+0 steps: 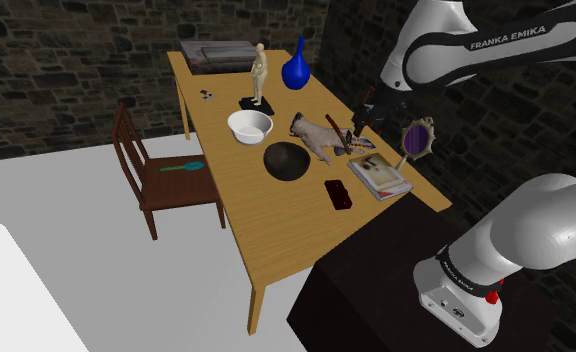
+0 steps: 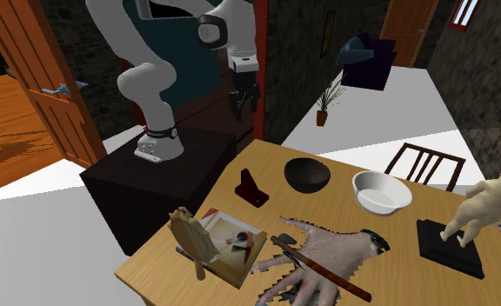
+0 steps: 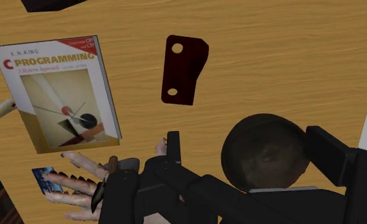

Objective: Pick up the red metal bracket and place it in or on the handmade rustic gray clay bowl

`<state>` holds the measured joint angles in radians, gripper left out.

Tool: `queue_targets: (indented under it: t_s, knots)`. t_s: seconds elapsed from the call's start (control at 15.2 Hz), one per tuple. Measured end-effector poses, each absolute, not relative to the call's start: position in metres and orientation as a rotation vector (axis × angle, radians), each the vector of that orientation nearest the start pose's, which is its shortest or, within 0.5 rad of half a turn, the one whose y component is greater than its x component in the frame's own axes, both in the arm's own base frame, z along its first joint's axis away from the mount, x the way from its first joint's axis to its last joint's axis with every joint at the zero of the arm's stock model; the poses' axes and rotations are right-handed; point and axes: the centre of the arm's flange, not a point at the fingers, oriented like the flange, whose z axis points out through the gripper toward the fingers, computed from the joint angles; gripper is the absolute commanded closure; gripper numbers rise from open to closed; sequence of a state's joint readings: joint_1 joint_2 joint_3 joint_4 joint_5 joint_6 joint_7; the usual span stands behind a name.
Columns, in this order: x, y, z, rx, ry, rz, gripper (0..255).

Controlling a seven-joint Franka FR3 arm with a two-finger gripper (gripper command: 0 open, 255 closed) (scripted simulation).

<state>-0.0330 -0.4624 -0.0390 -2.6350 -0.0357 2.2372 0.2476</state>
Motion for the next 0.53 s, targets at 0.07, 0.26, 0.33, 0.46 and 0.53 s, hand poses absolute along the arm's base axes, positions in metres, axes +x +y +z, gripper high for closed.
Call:
queue_targets:
  t_s: [0.07,0.26,0.33,0.46,0.53]
  knots:
    - [0.391,-0.03,0.389,-3.11,0.474,-0.096,0]
    - [0.402,-0.033,0.349,-3.105,0.507,-0.073,0]
    - [0.408,-0.032,0.336,-3.103,0.517,-0.067,0]
    - [0.414,-0.035,0.31,-3.1,0.539,-0.052,0]
    - [0.414,-0.038,0.295,-3.098,0.55,-0.044,0]
